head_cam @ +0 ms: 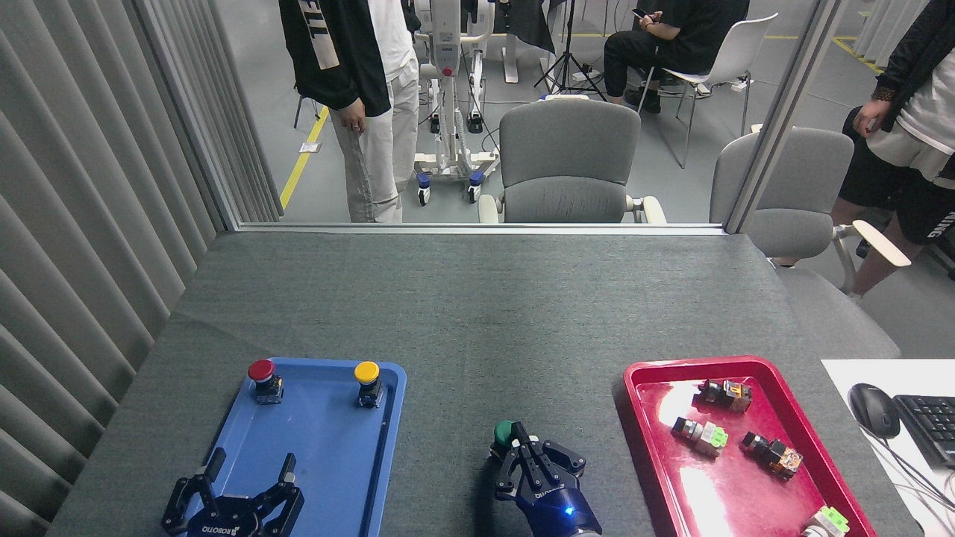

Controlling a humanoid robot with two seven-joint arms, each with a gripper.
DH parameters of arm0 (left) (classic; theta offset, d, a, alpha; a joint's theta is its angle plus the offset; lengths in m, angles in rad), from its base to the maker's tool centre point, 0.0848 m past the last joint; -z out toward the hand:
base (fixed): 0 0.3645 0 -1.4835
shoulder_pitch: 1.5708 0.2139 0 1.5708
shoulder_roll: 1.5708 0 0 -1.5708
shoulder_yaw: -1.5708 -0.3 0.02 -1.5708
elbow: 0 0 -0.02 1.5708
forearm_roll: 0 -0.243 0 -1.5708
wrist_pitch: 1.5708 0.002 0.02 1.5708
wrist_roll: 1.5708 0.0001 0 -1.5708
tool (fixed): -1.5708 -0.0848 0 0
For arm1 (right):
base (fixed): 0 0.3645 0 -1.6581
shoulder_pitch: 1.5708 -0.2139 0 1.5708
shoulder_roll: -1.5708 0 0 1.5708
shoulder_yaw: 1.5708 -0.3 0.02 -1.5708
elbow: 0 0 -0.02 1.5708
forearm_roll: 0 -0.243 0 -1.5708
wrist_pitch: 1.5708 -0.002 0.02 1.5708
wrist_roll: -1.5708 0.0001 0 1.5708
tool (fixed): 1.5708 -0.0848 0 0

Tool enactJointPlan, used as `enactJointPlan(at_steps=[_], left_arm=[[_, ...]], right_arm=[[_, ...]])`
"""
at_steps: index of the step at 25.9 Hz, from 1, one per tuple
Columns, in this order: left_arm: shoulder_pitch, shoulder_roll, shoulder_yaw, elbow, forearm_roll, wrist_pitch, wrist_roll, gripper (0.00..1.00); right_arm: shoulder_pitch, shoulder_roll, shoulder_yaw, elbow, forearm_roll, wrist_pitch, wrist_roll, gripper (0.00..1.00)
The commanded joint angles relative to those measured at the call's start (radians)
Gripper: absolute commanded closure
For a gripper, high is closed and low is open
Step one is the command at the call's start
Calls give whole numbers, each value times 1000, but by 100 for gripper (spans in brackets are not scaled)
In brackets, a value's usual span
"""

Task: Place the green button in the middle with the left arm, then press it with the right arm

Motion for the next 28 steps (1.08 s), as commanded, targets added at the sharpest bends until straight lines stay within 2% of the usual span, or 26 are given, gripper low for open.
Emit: enactJointPlan(at_steps=[1, 4, 5, 6, 8, 9, 15, 22, 28], left_arm=[[-1, -1, 0, -3, -2, 0, -1, 0], [-1, 0, 0, -4, -2, 0, -1, 0], [-1, 0, 0, -4, -2, 0, -1, 0], [-1, 0, 0, -4, -2, 0, -1, 0], [-1, -1, 0, -4, -2, 0, 0, 0], [-1, -1, 0, -4, 0, 0, 0, 0], [-1, 0, 0, -4, 0, -2, 2, 0], [-1, 0, 0, -4, 1, 0, 2, 0], [-1, -3, 0, -4, 2, 0, 2, 0]], right_arm=[[2, -2, -3, -29, -2, 13, -86, 93], [2, 3, -8, -61, -7, 45, -144, 85], [2, 5, -9, -69, -13, 51, -149, 78], [2, 5, -11, -77, -22, 53, -158, 59], [2, 8, -14, -87, -36, 71, -236, 10], [2, 8, -15, -92, -39, 76, -274, 0], [31, -2, -86, -123, -42, 71, -287, 0], [92, -6, -227, -164, -41, 76, -189, 0], [160, -26, -281, -236, -39, 68, -143, 0]])
